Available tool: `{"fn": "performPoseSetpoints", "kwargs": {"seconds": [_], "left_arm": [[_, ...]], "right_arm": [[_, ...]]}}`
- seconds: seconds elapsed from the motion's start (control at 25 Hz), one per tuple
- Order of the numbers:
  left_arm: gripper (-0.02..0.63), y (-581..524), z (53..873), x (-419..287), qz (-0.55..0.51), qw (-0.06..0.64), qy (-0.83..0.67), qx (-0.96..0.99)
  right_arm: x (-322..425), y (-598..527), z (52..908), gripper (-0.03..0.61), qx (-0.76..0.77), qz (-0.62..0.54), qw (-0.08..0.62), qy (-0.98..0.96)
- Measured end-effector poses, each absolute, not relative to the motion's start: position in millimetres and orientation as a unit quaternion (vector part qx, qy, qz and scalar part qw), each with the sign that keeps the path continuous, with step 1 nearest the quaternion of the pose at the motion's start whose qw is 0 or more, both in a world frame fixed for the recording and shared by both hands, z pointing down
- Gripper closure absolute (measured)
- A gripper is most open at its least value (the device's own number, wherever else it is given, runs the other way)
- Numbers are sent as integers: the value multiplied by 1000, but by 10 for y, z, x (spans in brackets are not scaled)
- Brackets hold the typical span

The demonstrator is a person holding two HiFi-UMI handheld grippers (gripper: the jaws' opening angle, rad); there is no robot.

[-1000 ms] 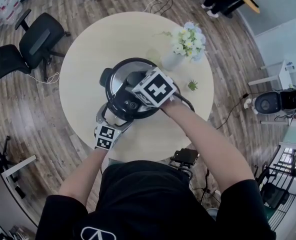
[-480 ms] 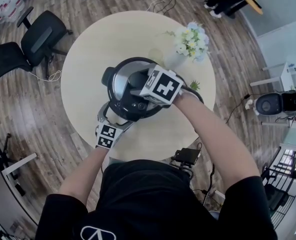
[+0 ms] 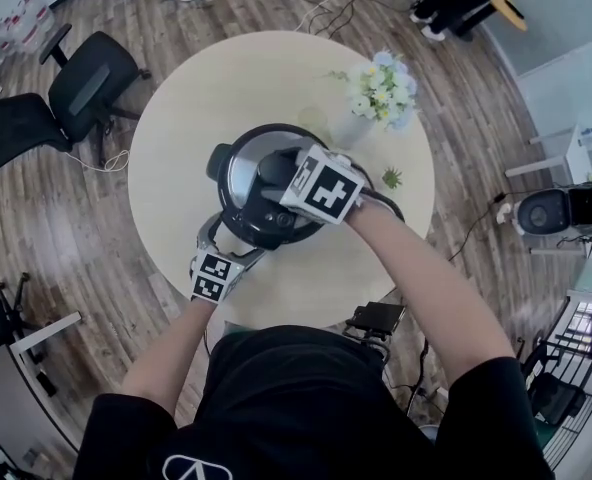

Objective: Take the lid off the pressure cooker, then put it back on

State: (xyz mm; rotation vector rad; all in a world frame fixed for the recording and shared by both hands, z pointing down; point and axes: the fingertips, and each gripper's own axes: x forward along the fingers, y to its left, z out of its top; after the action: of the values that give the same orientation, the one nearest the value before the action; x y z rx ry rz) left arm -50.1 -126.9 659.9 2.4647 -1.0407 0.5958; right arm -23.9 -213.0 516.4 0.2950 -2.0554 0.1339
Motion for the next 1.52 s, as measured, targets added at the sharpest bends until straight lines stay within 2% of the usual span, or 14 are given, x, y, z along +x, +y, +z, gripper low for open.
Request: {"fn": "performPoseSetpoints", "kwargs": {"seconds": [0.08, 0.2, 0.32, 0.56, 0.64, 0.72, 0.88, 1.0, 1.2, 1.52], "left_arm": [[113, -1252, 6568, -542, 214, 202, -367, 883], [215, -1191, 6440, -638, 199, 194, -365, 889], [284, -1115, 6250, -793, 184, 188, -373, 890], [403, -1112, 5425, -1183, 106, 142, -431, 885], [495, -1185, 5011, -1197, 72, 113, -442, 887], [553, -1302, 4581, -1181, 38, 78, -456, 886], [605, -1525, 3867, -1117, 2, 7, -477, 879], [612, -1653, 3505, -1072, -16, -37, -487, 872], [614, -1779, 3227, -984, -30, -59, -503, 862], [614, -1749, 3121, -983, -30, -63, -511, 857]], "right_arm": [[-249, -2119, 5144, 284, 139, 74, 492, -856], [-176, -2136, 5080, 282, 181, 129, 438, -871], [-9, -2119, 4960, 282, 215, 156, 392, -881], [373, -1928, 4618, 284, 283, 157, 306, -895], [468, -1861, 4466, 287, 310, 149, 269, -900], [569, -1805, 4297, 298, 342, 130, 232, -901], [818, -1746, 3900, 375, 418, 91, 144, -893], [992, -1723, 3654, 442, 463, 65, 82, -880], [1166, -1688, 3501, 545, 505, 45, 41, -861], [1331, -1706, 3393, 571, 535, 35, 18, -844]]}}
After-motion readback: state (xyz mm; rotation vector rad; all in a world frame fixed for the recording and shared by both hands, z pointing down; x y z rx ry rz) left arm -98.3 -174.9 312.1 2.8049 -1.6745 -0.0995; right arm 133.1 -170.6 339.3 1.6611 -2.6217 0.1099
